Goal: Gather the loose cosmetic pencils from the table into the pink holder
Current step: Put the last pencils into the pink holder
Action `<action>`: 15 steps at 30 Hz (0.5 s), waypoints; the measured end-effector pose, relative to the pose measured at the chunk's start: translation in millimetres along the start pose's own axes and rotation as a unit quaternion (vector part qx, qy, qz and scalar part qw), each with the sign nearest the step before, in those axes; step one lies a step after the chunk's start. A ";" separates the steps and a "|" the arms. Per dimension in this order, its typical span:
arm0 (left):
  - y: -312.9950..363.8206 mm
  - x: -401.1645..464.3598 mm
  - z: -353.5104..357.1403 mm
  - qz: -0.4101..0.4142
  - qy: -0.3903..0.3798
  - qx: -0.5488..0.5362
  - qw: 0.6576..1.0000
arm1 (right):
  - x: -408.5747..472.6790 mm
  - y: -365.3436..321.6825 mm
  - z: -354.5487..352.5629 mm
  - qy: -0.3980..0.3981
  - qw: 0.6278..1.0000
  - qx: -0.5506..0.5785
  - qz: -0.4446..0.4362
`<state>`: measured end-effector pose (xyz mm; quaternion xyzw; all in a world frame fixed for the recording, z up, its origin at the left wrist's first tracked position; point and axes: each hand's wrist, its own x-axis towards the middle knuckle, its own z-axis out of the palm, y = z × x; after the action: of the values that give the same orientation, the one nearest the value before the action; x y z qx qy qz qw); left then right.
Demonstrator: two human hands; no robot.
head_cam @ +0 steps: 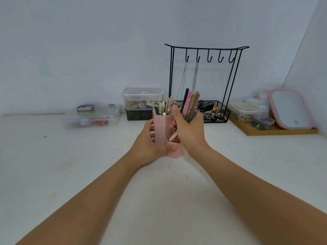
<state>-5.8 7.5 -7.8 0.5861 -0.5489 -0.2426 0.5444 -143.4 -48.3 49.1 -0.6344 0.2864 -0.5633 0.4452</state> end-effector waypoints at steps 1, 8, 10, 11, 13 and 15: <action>-0.7 0.3 -0.3 0.004 0.000 -0.003 1.000 | -0.9 1.6 -0.1 -0.012 1.000 0.005 0.003; -2.3 -0.2 -0.3 0.015 -0.001 -0.008 1.000 | -2.1 8.2 -3.6 -0.022 0.999 0.029 0.029; -2.9 -0.6 -0.4 0.015 0.000 -0.010 1.000 | -3.9 8.0 -5.8 -0.016 0.999 0.039 0.010; -2.7 -0.6 -0.6 0.014 0.000 -0.009 1.000 | -5.0 8.1 -6.5 -0.012 0.999 0.032 -0.004; -1.8 -0.4 -0.5 0.010 -0.001 -0.008 1.000 | -5.2 8.5 -8.9 -0.004 0.999 0.026 -0.025; -2.0 -0.5 -0.8 0.005 -0.001 -0.008 1.000 | -2.4 9.9 -11.4 0.006 0.999 0.030 -0.024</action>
<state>-4.5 7.8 -9.5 0.5787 -0.5507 -0.2444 0.5496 -153.5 -53.3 38.9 -0.6236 0.2569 -0.5862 0.4488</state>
